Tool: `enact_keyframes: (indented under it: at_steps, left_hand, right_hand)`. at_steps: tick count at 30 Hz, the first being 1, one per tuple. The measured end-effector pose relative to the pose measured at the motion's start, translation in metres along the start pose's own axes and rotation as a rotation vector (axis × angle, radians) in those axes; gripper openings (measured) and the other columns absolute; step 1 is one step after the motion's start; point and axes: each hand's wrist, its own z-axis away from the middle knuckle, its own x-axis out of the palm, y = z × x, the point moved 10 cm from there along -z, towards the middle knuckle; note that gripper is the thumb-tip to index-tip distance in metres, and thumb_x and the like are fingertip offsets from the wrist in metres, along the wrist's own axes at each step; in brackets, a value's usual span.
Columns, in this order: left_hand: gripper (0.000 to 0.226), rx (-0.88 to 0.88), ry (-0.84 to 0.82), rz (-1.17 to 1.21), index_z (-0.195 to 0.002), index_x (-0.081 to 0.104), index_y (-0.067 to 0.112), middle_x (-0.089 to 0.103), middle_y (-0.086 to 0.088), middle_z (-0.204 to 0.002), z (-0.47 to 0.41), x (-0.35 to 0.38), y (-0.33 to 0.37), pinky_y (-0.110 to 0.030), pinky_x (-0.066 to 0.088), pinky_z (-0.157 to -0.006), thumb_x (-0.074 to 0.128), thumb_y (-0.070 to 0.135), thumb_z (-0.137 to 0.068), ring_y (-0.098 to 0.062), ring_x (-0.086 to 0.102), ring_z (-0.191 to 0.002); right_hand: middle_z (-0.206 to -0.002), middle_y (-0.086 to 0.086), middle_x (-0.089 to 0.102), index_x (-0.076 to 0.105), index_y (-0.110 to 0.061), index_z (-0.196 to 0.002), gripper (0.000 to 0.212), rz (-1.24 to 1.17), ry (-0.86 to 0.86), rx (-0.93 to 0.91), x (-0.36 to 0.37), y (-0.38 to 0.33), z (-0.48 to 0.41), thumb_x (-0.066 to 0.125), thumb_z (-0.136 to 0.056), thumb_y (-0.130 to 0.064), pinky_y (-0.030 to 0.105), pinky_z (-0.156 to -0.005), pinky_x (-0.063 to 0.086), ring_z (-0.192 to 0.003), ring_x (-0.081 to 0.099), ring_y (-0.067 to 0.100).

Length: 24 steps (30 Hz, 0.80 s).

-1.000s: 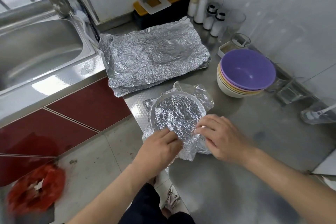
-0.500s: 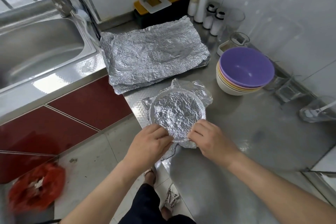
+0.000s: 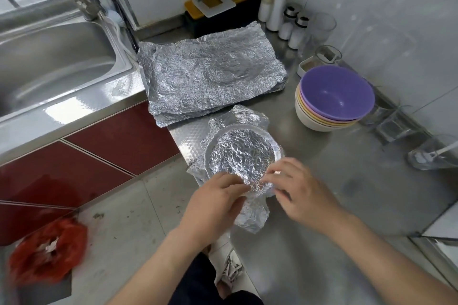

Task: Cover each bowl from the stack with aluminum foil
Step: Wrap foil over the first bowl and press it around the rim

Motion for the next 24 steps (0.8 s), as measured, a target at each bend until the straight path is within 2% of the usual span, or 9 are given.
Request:
enact_keyframes:
  at_steps: [4,9,14,16,18,21,24]
  left_hand:
    - [0.025,0.078,-0.050,-0.079,-0.097,0.075,0.025,0.065,0.011,-0.095,0.010,-0.002,-0.013,-0.024,0.051,-0.069,0.056,0.038,-0.090,-0.011,0.057,-0.089]
    - [0.023,0.169,-0.003,-0.166,-0.087,0.073,0.021,0.063,0.009,-0.084,0.008,0.005,-0.007,-0.025,0.048,-0.067,0.055,0.035,-0.092,-0.014,0.056,-0.079]
    - [0.022,0.226,0.069,-0.254,-0.074,0.068,0.015,0.059,0.004,-0.073,0.001,0.012,0.006,-0.028,0.043,-0.061,0.057,0.022,-0.092,-0.017,0.052,-0.067]
    - [0.020,0.191,0.079,-0.299,-0.072,0.065,0.016,0.057,0.004,-0.071,-0.005,0.018,0.008,-0.031,0.043,-0.061,0.060,0.021,-0.092,-0.018,0.051,-0.064]
    - [0.016,0.092,0.093,-0.313,-0.072,0.063,0.020,0.056,0.006,-0.069,-0.012,0.020,0.008,-0.031,0.038,-0.068,0.065,0.024,-0.088,-0.018,0.053,-0.065]
    - [0.014,-0.055,0.060,-0.279,-0.079,0.067,0.026,0.058,0.010,-0.073,-0.017,0.021,0.005,-0.032,0.034,-0.072,0.074,0.037,-0.076,-0.016,0.057,-0.071]
    - [0.027,-0.128,0.033,-0.200,-0.090,0.070,0.028,0.060,0.011,-0.081,-0.010,0.014,-0.006,-0.031,0.041,-0.068,0.081,0.042,-0.070,-0.016,0.057,-0.078]
  right_hand:
    - [-0.100,-0.003,0.058,0.067,-0.018,-0.096,0.015,0.024,-0.049,-0.109,0.024,-0.021,0.006,0.071,-0.082,-0.015,0.039,-0.083,0.050,-0.100,0.053,0.020]
    - [-0.089,-0.003,0.058,0.066,-0.014,-0.086,0.019,0.123,0.003,-0.135,0.032,-0.026,0.005,0.076,-0.074,-0.004,0.034,-0.072,0.049,-0.088,0.053,0.021]
    - [-0.087,0.000,0.059,0.063,-0.014,-0.084,0.015,0.206,0.031,-0.203,0.024,-0.029,-0.002,0.054,-0.082,-0.002,0.031,-0.075,0.046,-0.086,0.054,0.023]
    - [-0.091,-0.001,0.060,0.064,-0.015,-0.085,0.022,0.232,0.024,-0.188,0.020,-0.023,-0.007,0.046,-0.079,-0.003,0.026,-0.077,0.036,-0.091,0.057,0.022]
    - [-0.098,-0.004,0.061,0.063,-0.019,-0.088,0.026,0.227,-0.004,-0.128,0.016,-0.011,-0.011,0.054,-0.072,-0.001,0.026,-0.074,0.032,-0.100,0.056,0.020]
    - [-0.108,-0.008,0.060,0.066,-0.023,-0.099,0.030,0.107,-0.030,-0.024,0.010,0.003,-0.009,0.068,-0.072,-0.009,0.034,-0.078,0.045,-0.109,0.051,0.020]
    - [-0.107,-0.008,0.059,0.067,-0.024,-0.102,0.025,0.064,-0.068,-0.020,0.011,-0.002,-0.006,0.073,-0.078,-0.023,0.037,-0.079,0.050,-0.101,0.053,0.019]
